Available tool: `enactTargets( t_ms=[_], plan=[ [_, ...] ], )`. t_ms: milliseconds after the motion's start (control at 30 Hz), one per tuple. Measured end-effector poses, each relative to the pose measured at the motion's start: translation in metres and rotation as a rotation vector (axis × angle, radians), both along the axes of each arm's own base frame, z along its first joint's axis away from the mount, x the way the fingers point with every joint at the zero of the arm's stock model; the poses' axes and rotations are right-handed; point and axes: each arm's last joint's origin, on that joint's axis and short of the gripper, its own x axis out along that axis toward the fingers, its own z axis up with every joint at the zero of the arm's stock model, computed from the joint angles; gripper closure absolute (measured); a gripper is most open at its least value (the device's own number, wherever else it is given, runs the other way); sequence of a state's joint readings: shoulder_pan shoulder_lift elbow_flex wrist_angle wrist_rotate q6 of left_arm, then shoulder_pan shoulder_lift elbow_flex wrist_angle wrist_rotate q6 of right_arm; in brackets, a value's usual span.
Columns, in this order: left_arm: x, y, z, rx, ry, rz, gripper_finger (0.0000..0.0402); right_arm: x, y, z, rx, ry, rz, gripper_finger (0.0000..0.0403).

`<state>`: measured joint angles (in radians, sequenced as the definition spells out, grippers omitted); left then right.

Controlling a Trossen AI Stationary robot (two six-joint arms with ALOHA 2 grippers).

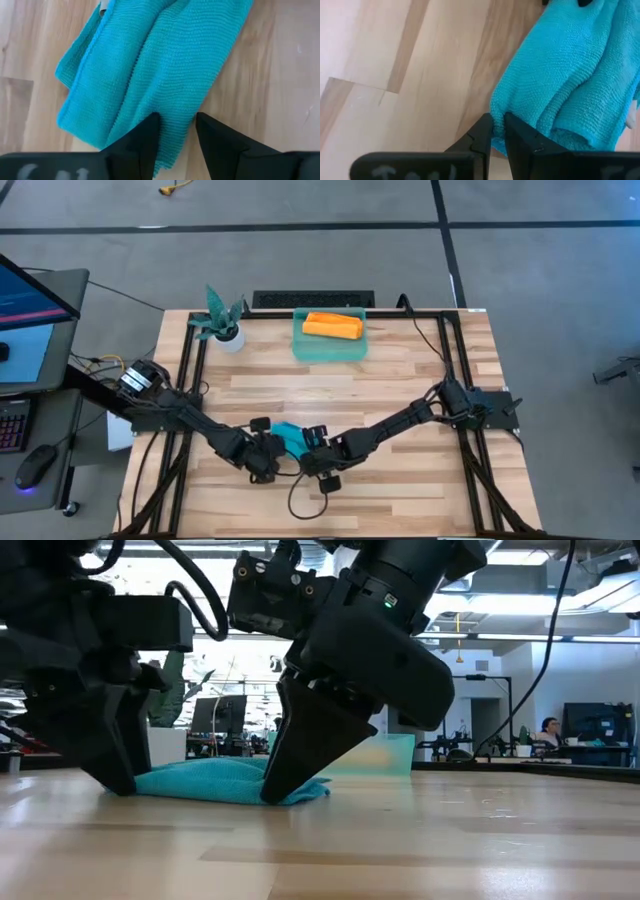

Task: Roll microfiber towels into tight, uniform cylinder then place into a basket
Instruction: Roll the blue microfiber cloth

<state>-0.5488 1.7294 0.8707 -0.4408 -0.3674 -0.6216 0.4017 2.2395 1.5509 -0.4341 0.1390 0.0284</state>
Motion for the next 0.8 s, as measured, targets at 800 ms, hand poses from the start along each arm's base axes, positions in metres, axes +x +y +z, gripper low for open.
enactTargets(
  t_ms=[800],
  plan=[
    [-0.012, -0.019, -0.009, -0.241, -0.083, 0.283, 0.0272, 0.002, 0.011, 0.018, -0.003, 0.065, 0.022, 0.0199]
  ],
)
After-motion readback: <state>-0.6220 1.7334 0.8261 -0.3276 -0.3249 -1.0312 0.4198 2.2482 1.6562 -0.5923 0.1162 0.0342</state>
